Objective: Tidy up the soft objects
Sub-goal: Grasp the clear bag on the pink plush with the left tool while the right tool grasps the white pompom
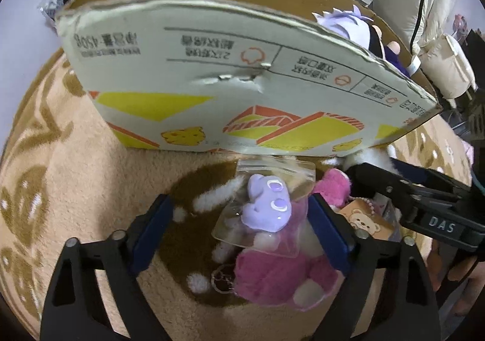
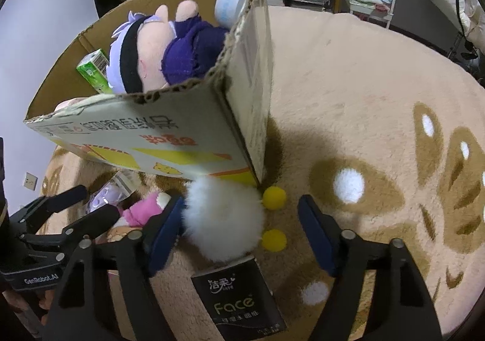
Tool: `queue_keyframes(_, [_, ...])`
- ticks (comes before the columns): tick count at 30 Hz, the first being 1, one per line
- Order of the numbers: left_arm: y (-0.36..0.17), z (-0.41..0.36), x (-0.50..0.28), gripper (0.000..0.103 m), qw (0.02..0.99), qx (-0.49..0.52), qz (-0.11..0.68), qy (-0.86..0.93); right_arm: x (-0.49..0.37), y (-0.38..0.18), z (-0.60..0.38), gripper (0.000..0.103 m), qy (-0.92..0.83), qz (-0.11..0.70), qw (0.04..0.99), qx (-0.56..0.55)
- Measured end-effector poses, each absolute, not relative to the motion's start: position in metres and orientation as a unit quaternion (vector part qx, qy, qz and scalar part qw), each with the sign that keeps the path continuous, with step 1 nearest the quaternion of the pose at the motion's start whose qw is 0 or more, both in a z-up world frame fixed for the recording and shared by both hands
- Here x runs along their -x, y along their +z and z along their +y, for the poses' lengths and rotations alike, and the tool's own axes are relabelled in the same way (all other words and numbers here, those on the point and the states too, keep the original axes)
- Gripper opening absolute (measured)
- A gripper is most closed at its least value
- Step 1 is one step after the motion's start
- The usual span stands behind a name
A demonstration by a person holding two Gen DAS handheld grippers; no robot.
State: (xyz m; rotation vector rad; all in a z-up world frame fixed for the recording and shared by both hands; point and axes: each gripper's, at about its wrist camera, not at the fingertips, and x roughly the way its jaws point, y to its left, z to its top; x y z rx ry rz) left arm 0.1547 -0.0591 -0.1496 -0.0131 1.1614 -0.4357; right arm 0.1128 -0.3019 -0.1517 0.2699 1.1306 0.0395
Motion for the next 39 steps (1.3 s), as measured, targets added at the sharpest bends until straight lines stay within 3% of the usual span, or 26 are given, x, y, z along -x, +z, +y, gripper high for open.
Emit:
queue_keyframes(9, [-0.147, -0.069, -0.156, 0.057, 0.800, 0.032, 0.553, -0.232, -0.116, -0.156, -0.292, 0.060, 0.042, 0.541, 0.829, -0.138])
queue_keyframes(15, [-0.147, -0.073, -0.153, 0.056, 0.800, 0.030, 0.552, -0.233, -0.117, -0.156, -0.289, 0.060, 0.041, 0.542, 0.828, -0.138])
queue_keyframes(18, [-0.145, -0.072, -0.153, 0.049, 0.800, 0.026, 0.551, -0.234, -0.116, -0.157, -0.290, 0.058, 0.042, 0.541, 0.829, -0.137])
queue_keyframes(23, [-0.141, -0.082, -0.145, 0.045, 0.806, 0.012, 0.545, -0.230, -0.116, -0.156, -0.292, 0.041, 0.063, 0.539, 0.826, -0.154])
queue_keyframes(26, [-0.138, -0.082, -0.143, 0.044, 0.809, 0.009, 0.542, -0.225, -0.115, -0.155, -0.288, 0.037, 0.069, 0.538, 0.826, -0.153])
queue_keyframes(39, [-0.116, -0.069, -0.122, 0.043, 0.837, -0.017, 0.516, -0.179, -0.098, -0.143, -0.290, 0.034, 0.065, 0.522, 0.835, -0.163])
